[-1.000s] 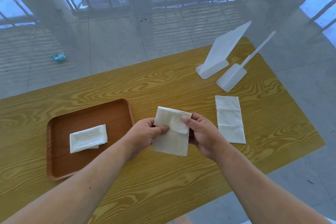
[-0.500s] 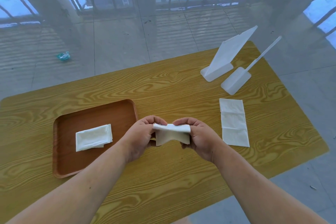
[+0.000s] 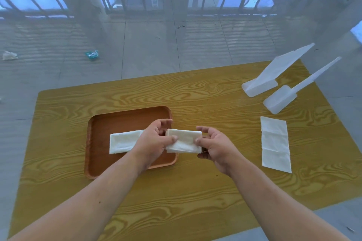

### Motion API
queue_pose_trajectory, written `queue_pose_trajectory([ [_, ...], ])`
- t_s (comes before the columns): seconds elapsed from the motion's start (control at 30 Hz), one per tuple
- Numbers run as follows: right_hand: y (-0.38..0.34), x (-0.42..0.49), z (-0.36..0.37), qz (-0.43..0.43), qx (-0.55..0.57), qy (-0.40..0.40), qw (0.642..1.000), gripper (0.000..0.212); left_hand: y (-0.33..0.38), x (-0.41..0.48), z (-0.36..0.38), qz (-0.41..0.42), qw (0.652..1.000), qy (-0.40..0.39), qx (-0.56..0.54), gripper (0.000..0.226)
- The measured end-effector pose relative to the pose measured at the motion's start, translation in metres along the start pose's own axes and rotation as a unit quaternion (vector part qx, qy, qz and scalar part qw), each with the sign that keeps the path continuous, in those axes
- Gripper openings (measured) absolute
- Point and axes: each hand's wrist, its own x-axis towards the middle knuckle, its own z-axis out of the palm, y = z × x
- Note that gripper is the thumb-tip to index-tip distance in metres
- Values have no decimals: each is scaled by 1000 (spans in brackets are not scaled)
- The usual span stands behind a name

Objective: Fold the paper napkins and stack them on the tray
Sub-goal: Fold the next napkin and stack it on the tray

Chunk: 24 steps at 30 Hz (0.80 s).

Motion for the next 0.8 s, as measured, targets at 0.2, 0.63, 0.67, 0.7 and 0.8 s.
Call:
queue_pose_trajectory([
  [0.2, -2, 14, 42, -13, -41, 0, 999, 12, -5, -7, -50, -23, 996, 59, 69, 15],
  [0.63, 6, 55, 151, -37, -233, 10, 972, 10, -35, -15, -160, -27, 947, 200, 249, 24],
  [0.67, 7, 58, 155, -48, -274, 13, 961, 12, -36, -14, -165, -24, 936, 207, 283, 25],
  [0.7, 8, 60, 159, -61, -319, 16, 946, 15, -37, -13, -169, -23, 927, 211, 308, 25],
  [0.8, 10, 64, 168, -97, -422, 25, 901, 21, -42, -9, -176, -26, 909, 213, 357, 26],
])
